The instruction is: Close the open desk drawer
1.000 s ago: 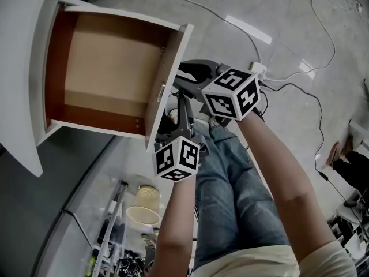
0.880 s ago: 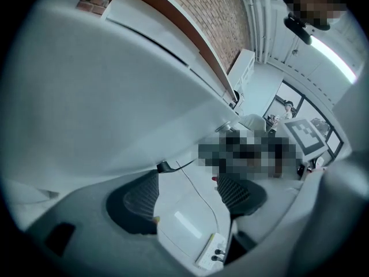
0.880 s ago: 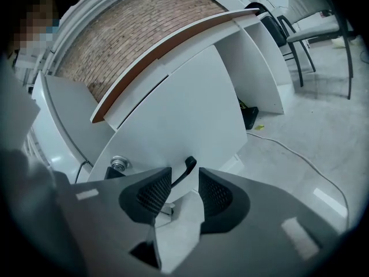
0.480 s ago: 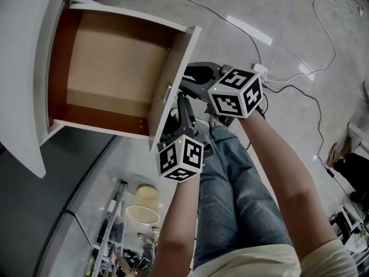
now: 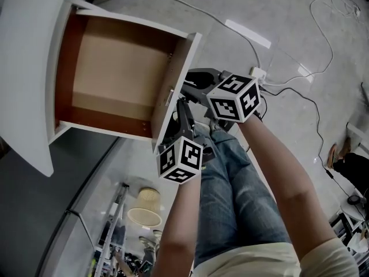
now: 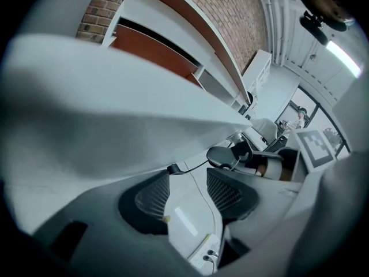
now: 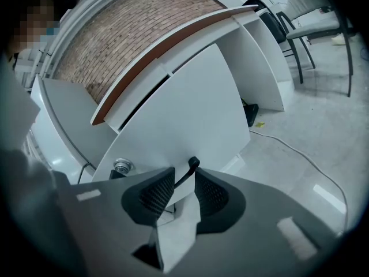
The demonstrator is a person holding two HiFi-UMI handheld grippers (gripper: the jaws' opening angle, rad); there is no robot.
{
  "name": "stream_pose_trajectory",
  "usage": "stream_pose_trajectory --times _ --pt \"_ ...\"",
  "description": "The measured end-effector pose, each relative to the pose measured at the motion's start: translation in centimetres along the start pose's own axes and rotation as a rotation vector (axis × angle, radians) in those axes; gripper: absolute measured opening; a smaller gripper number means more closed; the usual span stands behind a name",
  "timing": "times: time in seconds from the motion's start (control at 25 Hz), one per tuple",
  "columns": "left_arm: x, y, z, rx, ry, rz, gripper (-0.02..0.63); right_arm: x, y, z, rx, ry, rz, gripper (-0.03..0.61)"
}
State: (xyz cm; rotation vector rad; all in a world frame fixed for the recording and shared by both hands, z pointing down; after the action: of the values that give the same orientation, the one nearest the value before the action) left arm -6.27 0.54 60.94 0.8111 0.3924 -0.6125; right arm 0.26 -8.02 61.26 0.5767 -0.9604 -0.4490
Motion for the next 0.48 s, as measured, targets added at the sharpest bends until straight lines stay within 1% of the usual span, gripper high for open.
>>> stream_pose_trajectory --times 0.48 --pt "0.6 -1.4 -1.5 -0.013 0.001 -0.025 0.152 -1.5 -1.4 -1.0 0.026 0.014 0.010 0.106"
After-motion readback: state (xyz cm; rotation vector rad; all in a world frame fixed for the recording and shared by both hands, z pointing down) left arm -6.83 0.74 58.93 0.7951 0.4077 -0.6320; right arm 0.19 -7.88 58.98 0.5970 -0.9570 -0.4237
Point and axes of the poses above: the fingertips, and each gripper's own axes: z forward along the fingers, x to its right, y out of its underside, the point moved 4 cm from there along -z, backward along the fingers, and after that the axes turned 5 degrees about -z, right-handed, at the moved point
